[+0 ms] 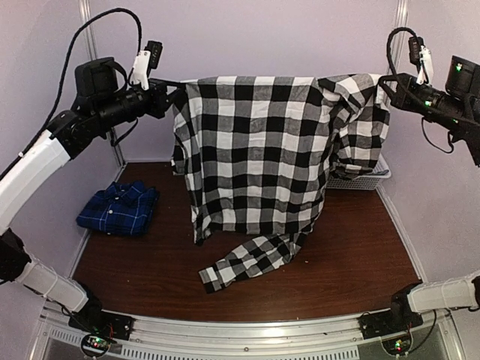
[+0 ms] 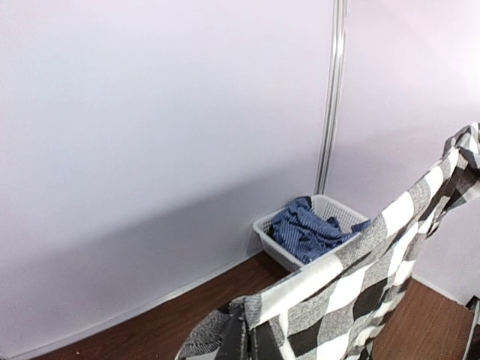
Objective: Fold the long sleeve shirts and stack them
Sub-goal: Flatten out the crumpled shirt at the center of the board.
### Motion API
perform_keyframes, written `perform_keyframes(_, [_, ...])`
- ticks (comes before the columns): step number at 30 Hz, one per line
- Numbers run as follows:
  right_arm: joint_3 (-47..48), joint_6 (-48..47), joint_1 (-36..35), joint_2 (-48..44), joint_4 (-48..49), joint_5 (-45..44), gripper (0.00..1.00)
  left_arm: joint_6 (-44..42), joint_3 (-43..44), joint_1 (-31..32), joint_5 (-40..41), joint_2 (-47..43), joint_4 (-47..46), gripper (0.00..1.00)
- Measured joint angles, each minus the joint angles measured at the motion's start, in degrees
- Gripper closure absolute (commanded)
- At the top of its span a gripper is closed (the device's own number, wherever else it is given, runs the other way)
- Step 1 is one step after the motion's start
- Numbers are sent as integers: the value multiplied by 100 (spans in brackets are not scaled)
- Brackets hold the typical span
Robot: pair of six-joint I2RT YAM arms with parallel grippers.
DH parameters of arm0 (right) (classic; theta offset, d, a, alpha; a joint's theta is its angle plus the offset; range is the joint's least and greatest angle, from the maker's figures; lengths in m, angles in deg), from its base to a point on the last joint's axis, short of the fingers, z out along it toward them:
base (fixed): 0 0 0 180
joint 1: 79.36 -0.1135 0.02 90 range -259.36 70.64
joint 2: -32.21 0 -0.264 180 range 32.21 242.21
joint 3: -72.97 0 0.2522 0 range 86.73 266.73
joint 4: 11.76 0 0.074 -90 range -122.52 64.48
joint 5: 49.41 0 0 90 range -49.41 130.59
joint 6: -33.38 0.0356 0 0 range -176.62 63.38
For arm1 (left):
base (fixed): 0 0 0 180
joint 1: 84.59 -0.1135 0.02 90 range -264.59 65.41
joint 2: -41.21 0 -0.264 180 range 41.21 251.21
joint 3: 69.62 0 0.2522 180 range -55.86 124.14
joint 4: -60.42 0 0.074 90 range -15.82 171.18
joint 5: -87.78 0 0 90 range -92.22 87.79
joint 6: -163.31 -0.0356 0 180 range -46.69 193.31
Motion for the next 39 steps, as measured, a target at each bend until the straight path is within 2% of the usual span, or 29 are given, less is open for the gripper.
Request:
perform_keyframes(5, [337, 48, -7, -109, -470, 511, 100, 120, 205, 2, -380, -310, 186, 100])
perform_keyframes(11, [1051, 299, -4, -302, -1102, 1639, 100, 516, -107, 92, -1180, -1139, 389, 100])
perform_keyframes(19, [1921, 944, -7, -1158, -1220, 3191, 100, 1241, -675, 260, -2286, -2721, 122, 100])
perform_keyframes(23, [1958, 1399, -11, -1427, -1213, 3853, 100, 1530, -761, 310, -2752, -3136, 9, 100])
perform_keyframes(26, [1945, 1646, -11, -1440, -1226, 4030, 100, 1663, -844, 310, -2855, -3259, 0, 100])
perform_keyframes(29, [1832, 1683, -11, -1440, -1333, 3901, 100, 1705, -890, 308, -2754, -3252, 57, 100])
perform_keyframes(32, [1561, 1532, -11, -1447, -1523, 3488, 100, 1637, -890, 308, -2293, -3097, 302, 100])
perform_keyframes(39, [-203, 883, -22, -1180, -1510, 1722, 100, 1130, -1108, 284, -127, -2085, 632, 100])
